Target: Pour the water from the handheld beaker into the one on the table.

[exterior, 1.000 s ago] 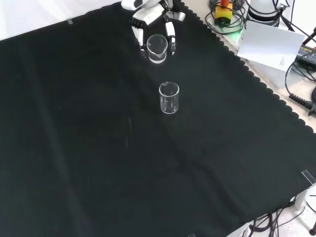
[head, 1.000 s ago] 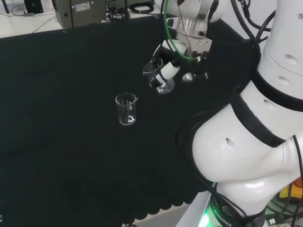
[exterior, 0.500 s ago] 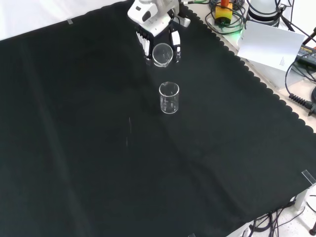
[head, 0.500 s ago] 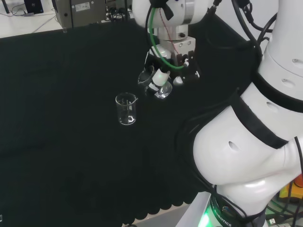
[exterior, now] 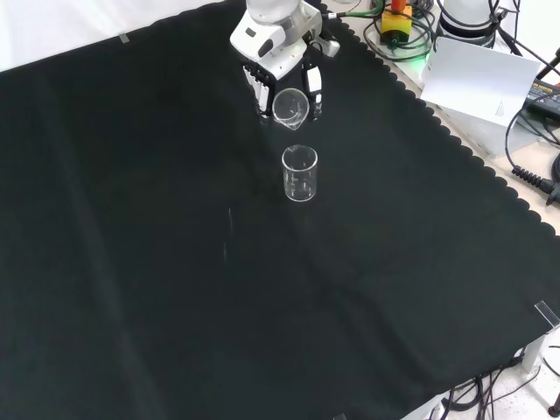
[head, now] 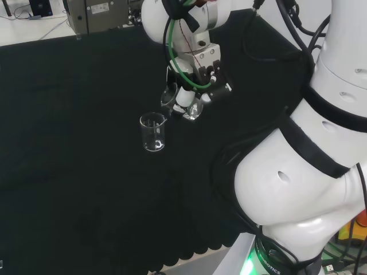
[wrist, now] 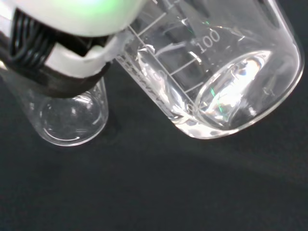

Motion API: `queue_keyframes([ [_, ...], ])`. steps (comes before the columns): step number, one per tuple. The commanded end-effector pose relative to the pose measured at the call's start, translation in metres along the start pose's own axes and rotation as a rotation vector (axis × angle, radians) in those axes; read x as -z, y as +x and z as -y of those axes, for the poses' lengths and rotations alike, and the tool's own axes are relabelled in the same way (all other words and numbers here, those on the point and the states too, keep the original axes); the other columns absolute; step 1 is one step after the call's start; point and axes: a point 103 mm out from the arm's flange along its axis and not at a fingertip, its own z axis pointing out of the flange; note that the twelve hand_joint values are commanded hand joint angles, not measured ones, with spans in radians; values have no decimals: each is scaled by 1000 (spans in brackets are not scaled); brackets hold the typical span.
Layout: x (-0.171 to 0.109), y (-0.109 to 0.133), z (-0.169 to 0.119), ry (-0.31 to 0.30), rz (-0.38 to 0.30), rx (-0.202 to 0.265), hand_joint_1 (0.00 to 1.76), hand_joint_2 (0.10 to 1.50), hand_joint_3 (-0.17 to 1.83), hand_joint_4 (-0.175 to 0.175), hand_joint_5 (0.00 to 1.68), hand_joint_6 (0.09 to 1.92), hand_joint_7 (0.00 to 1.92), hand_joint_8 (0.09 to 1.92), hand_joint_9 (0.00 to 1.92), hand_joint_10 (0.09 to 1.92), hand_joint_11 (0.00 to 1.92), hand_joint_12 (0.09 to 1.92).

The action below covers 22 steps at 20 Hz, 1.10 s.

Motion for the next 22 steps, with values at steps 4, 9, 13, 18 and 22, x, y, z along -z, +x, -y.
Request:
queue_keyframes([
  [4, -4, 21, -13, 95, 143, 3, 1166, 605, 699, 119, 1364, 526, 1779, 87, 1795, 87, 1509, 577],
  [9, 0, 27, -16, 121, 203, 4, 1166, 605, 700, 120, 1363, 528, 1780, 87, 1796, 87, 1510, 575],
  [13, 3, 29, -15, 128, 239, -2, 1166, 605, 700, 121, 1362, 530, 1780, 87, 1797, 87, 1511, 573],
  [18, 6, 29, -14, 133, 273, 1, 1165, 605, 700, 122, 1360, 533, 1780, 87, 1797, 87, 1512, 572],
  [22, 10, 31, -14, 140, 303, 1, 1165, 606, 700, 124, 1359, 535, 1781, 87, 1798, 87, 1512, 570],
])
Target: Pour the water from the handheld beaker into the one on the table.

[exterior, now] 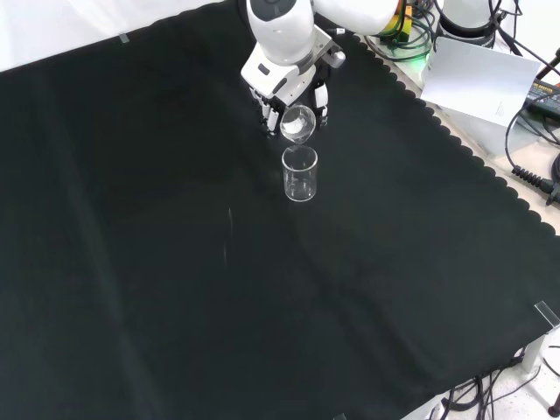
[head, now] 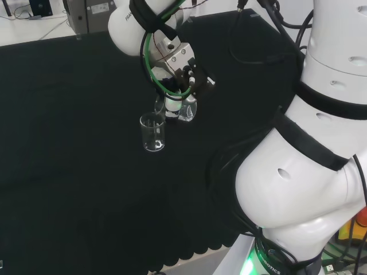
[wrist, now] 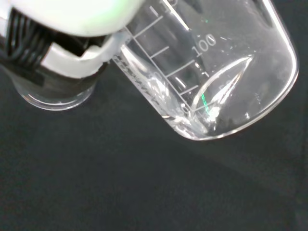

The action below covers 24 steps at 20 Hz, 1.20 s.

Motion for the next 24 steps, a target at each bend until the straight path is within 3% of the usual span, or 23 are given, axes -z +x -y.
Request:
queue_keyframes([
  [1, 5, 2, 0, 17, 47, -5, 1165, 606, 700, 124, 1359, 536, 1781, 87, 1798, 87, 1512, 569],
  [24, 12, 15, -8, 113, 191, -13, 1158, 607, 707, 151, 1344, 567, 1783, 87, 1802, 87, 1523, 550],
])
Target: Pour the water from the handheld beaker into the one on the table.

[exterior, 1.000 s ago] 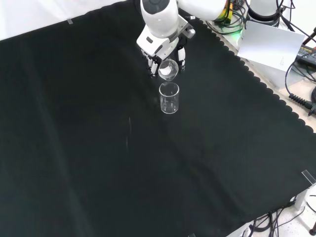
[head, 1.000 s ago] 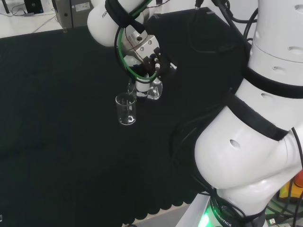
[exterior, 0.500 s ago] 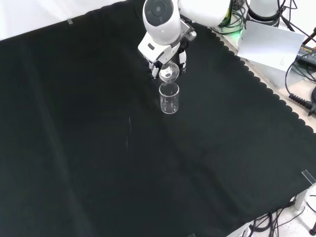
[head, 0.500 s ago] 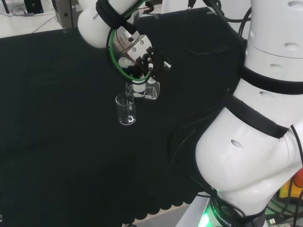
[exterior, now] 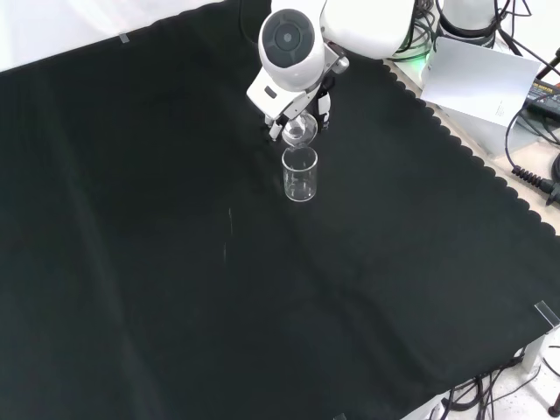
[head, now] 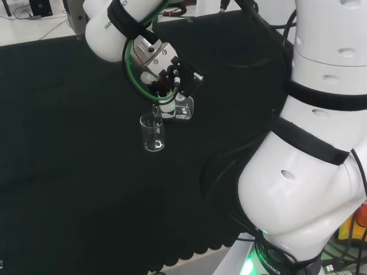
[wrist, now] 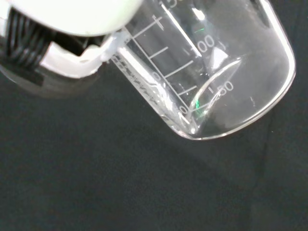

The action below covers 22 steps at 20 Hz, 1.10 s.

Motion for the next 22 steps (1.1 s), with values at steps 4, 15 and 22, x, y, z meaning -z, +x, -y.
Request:
queue_keyframes([
  [4, -3, 4, -3, 41, 51, 3, 1158, 607, 707, 151, 1343, 568, 1783, 87, 1802, 87, 1524, 549],
  [15, 6, 1, -1, 86, 100, -24, 1157, 607, 708, 154, 1341, 572, 1783, 87, 1802, 87, 1526, 547],
  [22, 10, 3, 1, 93, 113, -31, 1156, 608, 708, 157, 1339, 576, 1782, 87, 1803, 87, 1528, 546],
])
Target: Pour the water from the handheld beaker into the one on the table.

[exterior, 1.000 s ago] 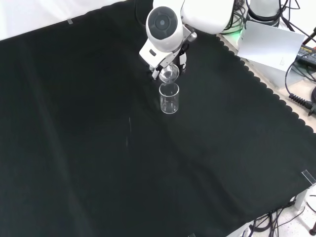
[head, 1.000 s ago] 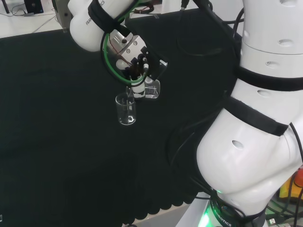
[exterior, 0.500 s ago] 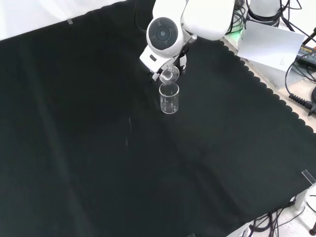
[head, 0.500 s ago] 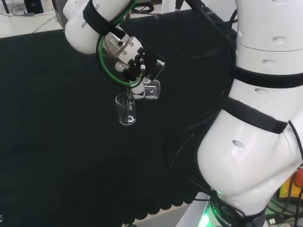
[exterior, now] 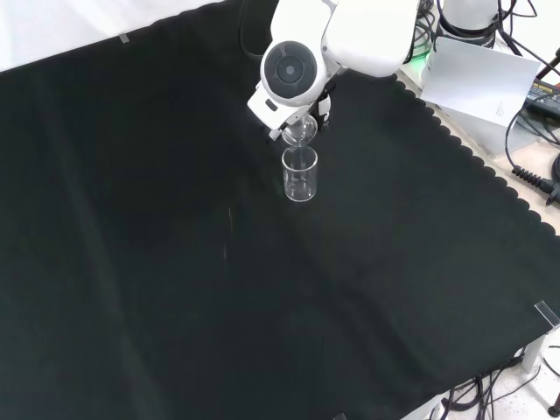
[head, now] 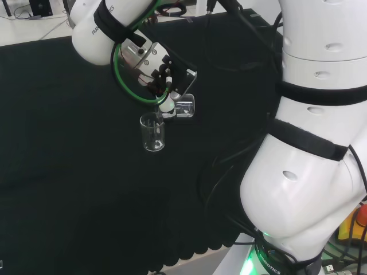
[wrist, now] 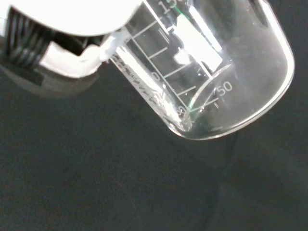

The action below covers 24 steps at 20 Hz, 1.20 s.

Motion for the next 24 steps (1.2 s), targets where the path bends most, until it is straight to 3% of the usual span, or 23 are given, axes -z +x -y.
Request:
queue_keyframes([
  [1, 2, 0, 1, 5, 8, -6, 1156, 608, 708, 157, 1339, 576, 1782, 87, 1803, 87, 1528, 546],
  [24, 17, 11, 0, 54, 76, -4, 1153, 611, 707, 162, 1331, 589, 1781, 87, 1802, 87, 1528, 540],
])
